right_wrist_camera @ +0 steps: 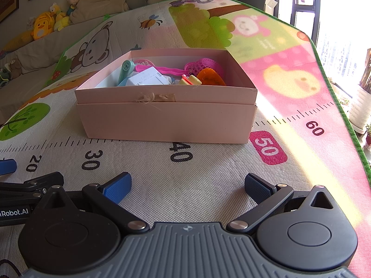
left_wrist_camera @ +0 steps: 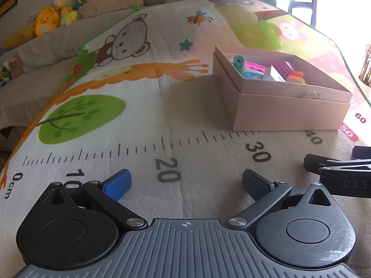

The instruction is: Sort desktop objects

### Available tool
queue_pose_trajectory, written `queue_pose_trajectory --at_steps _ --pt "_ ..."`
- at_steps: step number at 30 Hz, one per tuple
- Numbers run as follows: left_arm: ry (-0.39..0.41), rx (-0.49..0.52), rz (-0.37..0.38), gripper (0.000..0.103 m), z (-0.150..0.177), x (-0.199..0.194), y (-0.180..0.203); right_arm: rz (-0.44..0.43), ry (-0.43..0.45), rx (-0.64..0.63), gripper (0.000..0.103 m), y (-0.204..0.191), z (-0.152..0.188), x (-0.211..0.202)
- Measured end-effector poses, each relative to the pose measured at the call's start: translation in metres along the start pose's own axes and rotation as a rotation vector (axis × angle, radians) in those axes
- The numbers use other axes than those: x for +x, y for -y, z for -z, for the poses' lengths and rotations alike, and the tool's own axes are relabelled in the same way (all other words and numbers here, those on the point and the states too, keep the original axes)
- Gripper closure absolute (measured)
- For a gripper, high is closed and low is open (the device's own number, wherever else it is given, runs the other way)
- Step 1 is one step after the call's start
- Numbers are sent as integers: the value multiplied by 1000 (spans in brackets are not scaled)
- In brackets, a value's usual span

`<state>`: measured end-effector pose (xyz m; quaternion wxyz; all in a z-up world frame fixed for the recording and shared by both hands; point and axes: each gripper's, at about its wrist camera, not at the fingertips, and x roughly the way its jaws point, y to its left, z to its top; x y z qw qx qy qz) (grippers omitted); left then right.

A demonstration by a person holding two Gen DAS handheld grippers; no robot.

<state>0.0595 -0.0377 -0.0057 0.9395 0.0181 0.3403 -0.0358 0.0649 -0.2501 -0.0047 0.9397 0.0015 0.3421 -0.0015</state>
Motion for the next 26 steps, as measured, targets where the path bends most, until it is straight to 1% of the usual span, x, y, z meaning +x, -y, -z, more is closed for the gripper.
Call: queue_pose_trajectory --at_steps 14,26 --pt "-30 -12 2 0 -7 3 0 0 0 0 0 0 0 0" --pt "-31 -13 5 0 -7 3 0 0 0 0 0 0 0 0"
